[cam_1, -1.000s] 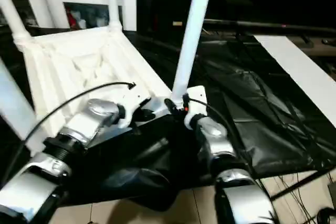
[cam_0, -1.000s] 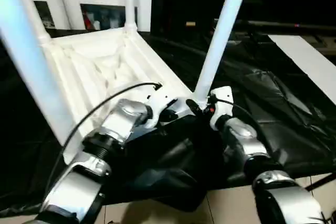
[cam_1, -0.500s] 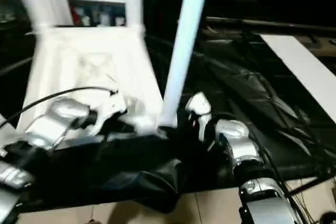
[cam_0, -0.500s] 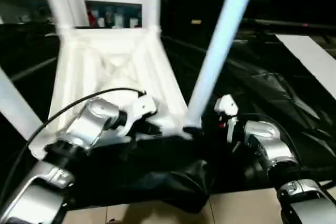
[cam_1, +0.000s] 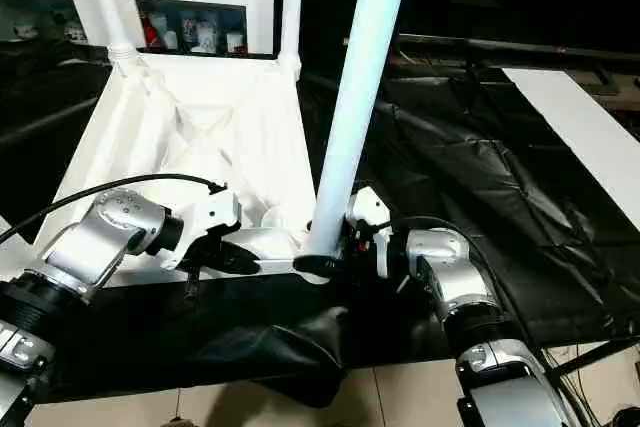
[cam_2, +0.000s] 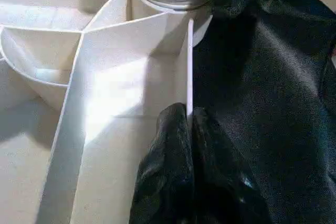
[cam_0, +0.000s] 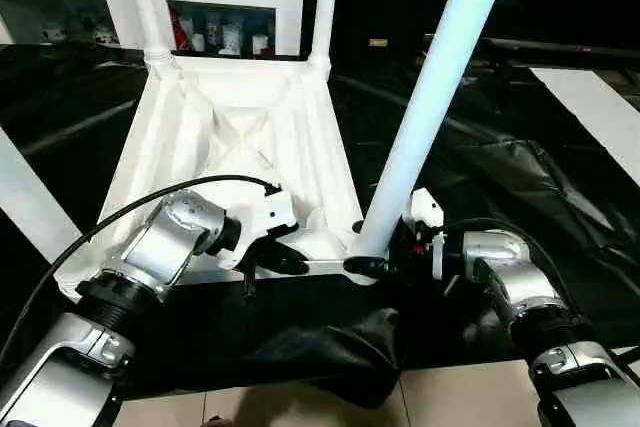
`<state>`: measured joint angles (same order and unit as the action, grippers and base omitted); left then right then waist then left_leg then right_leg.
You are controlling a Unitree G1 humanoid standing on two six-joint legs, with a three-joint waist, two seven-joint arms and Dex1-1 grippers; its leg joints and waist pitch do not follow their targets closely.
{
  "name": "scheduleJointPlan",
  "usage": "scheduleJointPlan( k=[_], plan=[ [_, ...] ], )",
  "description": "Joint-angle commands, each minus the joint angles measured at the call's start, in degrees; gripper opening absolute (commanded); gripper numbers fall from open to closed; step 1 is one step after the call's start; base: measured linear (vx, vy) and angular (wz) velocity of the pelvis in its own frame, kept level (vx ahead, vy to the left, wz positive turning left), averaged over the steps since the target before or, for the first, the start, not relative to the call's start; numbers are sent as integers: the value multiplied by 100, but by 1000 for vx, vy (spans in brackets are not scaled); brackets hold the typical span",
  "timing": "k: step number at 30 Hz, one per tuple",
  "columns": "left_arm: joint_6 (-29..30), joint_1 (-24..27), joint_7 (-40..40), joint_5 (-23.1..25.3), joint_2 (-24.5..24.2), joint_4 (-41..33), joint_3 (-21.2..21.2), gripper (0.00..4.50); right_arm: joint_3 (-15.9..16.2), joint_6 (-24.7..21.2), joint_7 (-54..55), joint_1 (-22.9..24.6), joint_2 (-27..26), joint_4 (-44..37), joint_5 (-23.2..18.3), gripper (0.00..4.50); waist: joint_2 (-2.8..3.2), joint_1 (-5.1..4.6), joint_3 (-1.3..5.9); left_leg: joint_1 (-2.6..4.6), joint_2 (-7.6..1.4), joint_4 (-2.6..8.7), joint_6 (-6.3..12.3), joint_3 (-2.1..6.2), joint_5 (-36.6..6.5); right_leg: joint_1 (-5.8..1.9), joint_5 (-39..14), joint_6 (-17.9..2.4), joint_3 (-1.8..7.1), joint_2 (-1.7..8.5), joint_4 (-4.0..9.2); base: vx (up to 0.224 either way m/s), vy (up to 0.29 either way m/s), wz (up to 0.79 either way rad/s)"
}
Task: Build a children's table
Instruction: Rotate leg to tighten
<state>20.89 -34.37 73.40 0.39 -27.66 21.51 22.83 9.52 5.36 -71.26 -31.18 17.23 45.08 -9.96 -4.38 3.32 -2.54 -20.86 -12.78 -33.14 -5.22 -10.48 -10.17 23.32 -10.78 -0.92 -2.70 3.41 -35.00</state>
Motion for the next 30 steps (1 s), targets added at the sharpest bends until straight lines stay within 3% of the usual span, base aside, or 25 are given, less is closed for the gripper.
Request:
scheduleJointPlan(
  k=[1, 4, 7, 11, 15, 20, 25, 30],
  plan=[
    [31, 61, 87, 29, 31, -30, 152, 0, 36, -9, -59, 4, 139, -75, 96, 313, 40, -15, 332, 72, -79, 342, 199, -23, -926, -294, -650, -1354, 227, 367, 342, 0, 0, 0],
    [34, 72, 62, 32, 30, -27, 143, 0, 22, 13, -69, -23, 143, -3, 110, 310, 46, -10, 334, 69, -77, 339, 210, -22, -901, -298, -632, -1353, 226, 367, 338, 0, 0, 0],
    [60, 92, 21, 20, 33, -39, 115, 0, -25, 15, 2, -48, 114, 78, 115, 278, 53, -10, 338, 72, -77, 338, 207, -21, -898, -299, -606, -1361, 223, 365, 336, 0, 0, 0],
    [136, -30, -555, 15, 325, 289, -133, 0, -366, -123, 423, -49, -166, 206, -174, 270, 54, -20, 324, 72, -71, 338, 177, -28, -990, -287, -710, -1364, 229, 363, 352, 0, 0, 0],
    [159, -188, -1259, 91, 671, 735, -327, 0, -541, -38, 1492, -159, -438, 614, -25, 269, 52, -36, 312, 83, -67, 348, 19, -4, -1271, -268, -1277, -1232, 221, 374, 402, 0, 0, 0],
    [466, -501, -2717, 169, 1447, 1447, -670, 0, -819, 1, 3835, -448, -960, 1344, 210, 269, 72, -147, 297, 94, -43, 363, -200, 34, -1591, -226, -2026, -965, 219, 374, 479, 0, 0, 0],
    [354, -753, -3647, 309, 2034, 1984, -754, 0, -882, 53, 5327, -726, -1346, 1782, 506, 268, 60, -167, 322, 83, -18, 337, -87, 9, -1495, -217, -1684, -949, 228, 341, 469, 0, 0, 0],
    [199, -828, -3607, 476, 2055, 2131, -580, 0, -887, 476, 5193, -804, -1571, 1830, 496, 268, 43, -131, 333, 46, -9, 329, 112, -5, -1340, -250, -1495, -919, 225, 355, 460, 0, 0, 0]
  ],
)
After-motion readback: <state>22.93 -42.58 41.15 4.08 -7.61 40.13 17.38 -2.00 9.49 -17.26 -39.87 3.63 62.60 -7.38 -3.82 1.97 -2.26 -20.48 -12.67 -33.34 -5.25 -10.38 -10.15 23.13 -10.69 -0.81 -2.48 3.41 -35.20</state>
